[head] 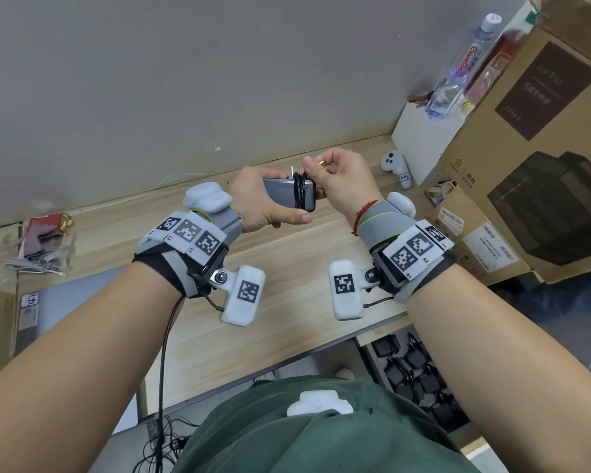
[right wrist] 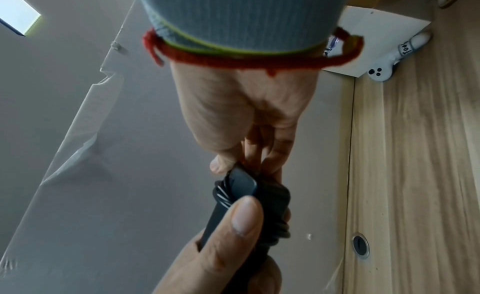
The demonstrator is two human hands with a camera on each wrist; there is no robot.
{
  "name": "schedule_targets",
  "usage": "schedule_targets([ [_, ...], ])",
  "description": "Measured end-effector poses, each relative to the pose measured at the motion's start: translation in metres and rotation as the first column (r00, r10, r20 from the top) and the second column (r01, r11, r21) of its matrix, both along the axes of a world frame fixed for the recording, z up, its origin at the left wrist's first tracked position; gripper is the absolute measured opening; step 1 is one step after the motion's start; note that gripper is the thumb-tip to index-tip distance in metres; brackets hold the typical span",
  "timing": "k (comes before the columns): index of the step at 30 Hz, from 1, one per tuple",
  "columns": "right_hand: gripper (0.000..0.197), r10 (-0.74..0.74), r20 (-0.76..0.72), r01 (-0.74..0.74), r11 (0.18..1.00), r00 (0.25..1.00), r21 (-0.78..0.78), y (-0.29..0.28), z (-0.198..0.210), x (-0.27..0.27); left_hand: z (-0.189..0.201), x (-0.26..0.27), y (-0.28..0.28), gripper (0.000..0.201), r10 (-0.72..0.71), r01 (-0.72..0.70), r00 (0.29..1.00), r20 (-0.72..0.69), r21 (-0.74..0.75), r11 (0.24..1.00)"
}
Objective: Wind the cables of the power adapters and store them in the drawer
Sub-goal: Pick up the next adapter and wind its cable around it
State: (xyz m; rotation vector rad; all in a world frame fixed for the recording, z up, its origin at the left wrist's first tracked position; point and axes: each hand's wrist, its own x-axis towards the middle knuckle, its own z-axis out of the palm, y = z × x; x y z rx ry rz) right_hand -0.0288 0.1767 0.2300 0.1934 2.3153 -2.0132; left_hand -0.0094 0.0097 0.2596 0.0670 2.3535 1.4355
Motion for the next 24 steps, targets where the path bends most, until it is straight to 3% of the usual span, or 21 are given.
schedule_targets([
  [5, 0.018, 0.031, 0.075, -0.023, 0.995, 0.997, -0.101, 0.002, -0.002, 0.007, -0.01, 0.001, 0.0, 0.047, -0.018, 0.019, 1.0, -0.006, 0.017, 1.0],
  [8, 0.017, 0.01, 0.149, 0.016, 0.986, 0.989, -0.169, 0.005, -0.007, 0.018, -0.019, -0.001, 0.003, 0.058, -0.038, 0.038, 0.999, 0.012, 0.027, 0.999],
  [13, 0.039, 0.019, 0.258, 0.031, 0.982, 0.966, -0.186, 0.014, -0.027, 0.039, -0.039, -0.005, 0.016, 0.052, -0.099, 0.098, 0.994, 0.055, 0.017, 0.995],
  [15, 0.033, 0.024, 0.28, 0.031, 0.982, 0.96, -0.187, 0.017, -0.033, 0.048, -0.05, -0.004, 0.021, 0.051, -0.135, 0.135, 0.988, 0.077, 0.007, 0.991],
  [17, 0.028, -0.013, 0.324, 0.076, 0.98, 0.946, -0.184, 0.025, -0.047, 0.058, -0.069, -0.001, 0.032, 0.056, -0.166, 0.167, 0.979, 0.117, 0.003, 0.986],
  [20, 0.04, -0.103, 0.389, 0.184, 0.967, 0.916, -0.176, 0.037, -0.074, 0.076, -0.101, 0.009, 0.045, 0.07, -0.203, 0.208, 0.965, 0.167, -0.009, 0.978],
  [24, 0.034, -0.196, 0.438, 0.289, 0.944, 0.877, -0.156, 0.054, -0.09, 0.098, -0.121, 0.025, 0.06, 0.047, -0.197, 0.195, 0.957, 0.211, 0.033, 0.98],
])
